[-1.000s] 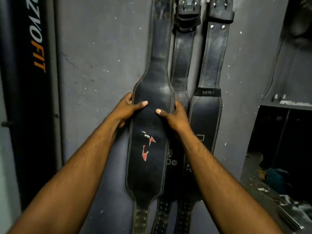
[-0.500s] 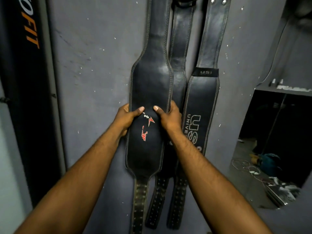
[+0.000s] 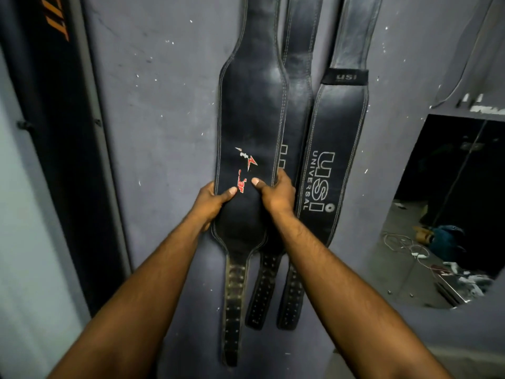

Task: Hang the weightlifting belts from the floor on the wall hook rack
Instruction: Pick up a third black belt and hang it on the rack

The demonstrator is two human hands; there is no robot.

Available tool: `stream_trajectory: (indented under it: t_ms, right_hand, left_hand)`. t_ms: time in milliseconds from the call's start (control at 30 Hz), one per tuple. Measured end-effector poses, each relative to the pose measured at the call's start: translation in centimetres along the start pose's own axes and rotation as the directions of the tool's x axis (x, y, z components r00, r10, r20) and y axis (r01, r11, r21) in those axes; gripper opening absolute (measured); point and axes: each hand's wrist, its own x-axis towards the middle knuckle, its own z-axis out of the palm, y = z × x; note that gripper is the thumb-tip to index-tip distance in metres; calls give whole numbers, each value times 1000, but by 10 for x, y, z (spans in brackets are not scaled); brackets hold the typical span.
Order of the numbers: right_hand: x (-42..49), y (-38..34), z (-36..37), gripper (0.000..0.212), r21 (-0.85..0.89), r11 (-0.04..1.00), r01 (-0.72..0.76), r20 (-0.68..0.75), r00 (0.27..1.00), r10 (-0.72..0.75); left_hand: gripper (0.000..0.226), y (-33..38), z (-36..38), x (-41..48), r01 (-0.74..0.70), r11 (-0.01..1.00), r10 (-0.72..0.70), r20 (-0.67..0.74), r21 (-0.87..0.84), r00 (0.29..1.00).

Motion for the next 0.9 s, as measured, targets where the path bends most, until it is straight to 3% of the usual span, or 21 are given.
stream_trajectory:
  t_ms: [200,367,533,633,900]
  right_hand:
    - [-33,30,17,50,11,1000,-16,-80,997,16]
    - [-41,53,19,37,28,993,-117,-32,992,118]
    - [-42,63,17,35,56,987,-148,-16,989,149]
    - [-53,81,21,38,-20,974,-225,38,973,226]
    - [-54,86,22,44,-94,962,-258,54,963,263]
  left_hand:
    - [40,-11,-16,-11,112,994,-113,131,10,985]
    - [36,-20,-12,-13,62,998,-61,-33,30,998]
    - [42,-32,-17,-18,144,988,-144,-1,46,990]
    - [46,-46,-17,-23,180,981,-180,-5,75,984]
    - [35,-47,-6,-24,144,982,-130,-121,119,984]
